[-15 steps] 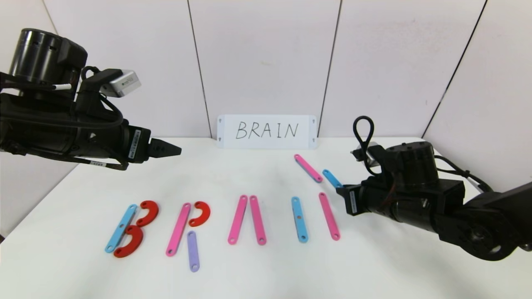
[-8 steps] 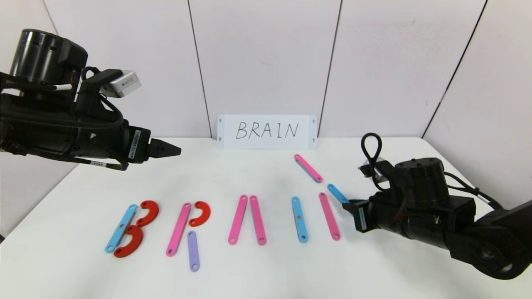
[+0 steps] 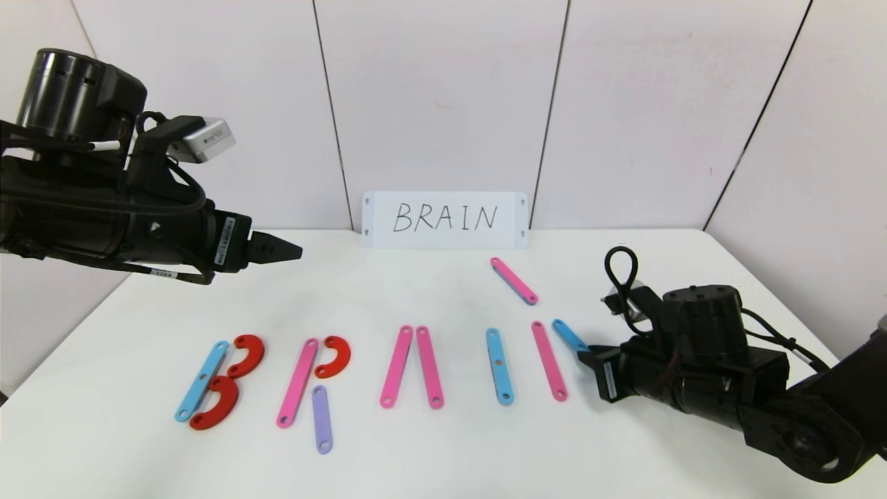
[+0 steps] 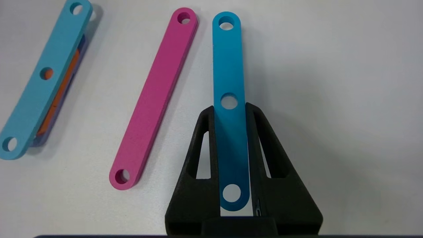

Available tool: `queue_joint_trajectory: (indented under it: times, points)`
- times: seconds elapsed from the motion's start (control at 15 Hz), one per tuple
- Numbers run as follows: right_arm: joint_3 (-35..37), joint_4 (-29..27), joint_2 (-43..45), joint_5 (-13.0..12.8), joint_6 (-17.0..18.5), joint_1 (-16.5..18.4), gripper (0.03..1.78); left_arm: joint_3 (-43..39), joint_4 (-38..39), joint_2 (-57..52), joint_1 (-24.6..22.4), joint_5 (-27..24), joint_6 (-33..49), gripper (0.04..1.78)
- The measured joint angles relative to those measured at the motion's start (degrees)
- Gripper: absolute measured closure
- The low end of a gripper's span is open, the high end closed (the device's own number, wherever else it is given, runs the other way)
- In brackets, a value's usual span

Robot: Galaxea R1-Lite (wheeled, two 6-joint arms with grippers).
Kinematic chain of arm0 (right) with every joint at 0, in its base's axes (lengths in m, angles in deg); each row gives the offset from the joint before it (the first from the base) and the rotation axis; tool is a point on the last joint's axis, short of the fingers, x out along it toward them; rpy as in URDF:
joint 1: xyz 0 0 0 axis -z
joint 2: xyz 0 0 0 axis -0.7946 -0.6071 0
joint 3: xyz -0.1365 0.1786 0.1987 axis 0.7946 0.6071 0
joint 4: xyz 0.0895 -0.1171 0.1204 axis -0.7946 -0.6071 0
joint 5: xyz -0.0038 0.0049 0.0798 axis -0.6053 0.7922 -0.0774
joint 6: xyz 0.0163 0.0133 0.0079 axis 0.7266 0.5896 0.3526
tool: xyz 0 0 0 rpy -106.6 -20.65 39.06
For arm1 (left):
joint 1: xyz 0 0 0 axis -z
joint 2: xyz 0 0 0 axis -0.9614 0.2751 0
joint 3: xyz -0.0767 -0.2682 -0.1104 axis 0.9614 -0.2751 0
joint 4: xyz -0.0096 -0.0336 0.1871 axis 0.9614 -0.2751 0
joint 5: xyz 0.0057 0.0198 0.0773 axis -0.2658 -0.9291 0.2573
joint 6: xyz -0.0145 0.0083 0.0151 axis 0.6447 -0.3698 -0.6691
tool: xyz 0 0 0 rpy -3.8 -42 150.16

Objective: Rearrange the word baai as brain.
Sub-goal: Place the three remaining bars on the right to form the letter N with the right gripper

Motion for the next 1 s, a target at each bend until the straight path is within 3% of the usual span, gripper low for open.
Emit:
queue_joint_trajectory:
  times: [1.0]
  points:
    - [0.33, 0.41, -1.13, 4.5, -5.49, 2.07, 1.53, 0.02, 0.0, -0.09, -0.07, 0.0, 0.0, 0.09]
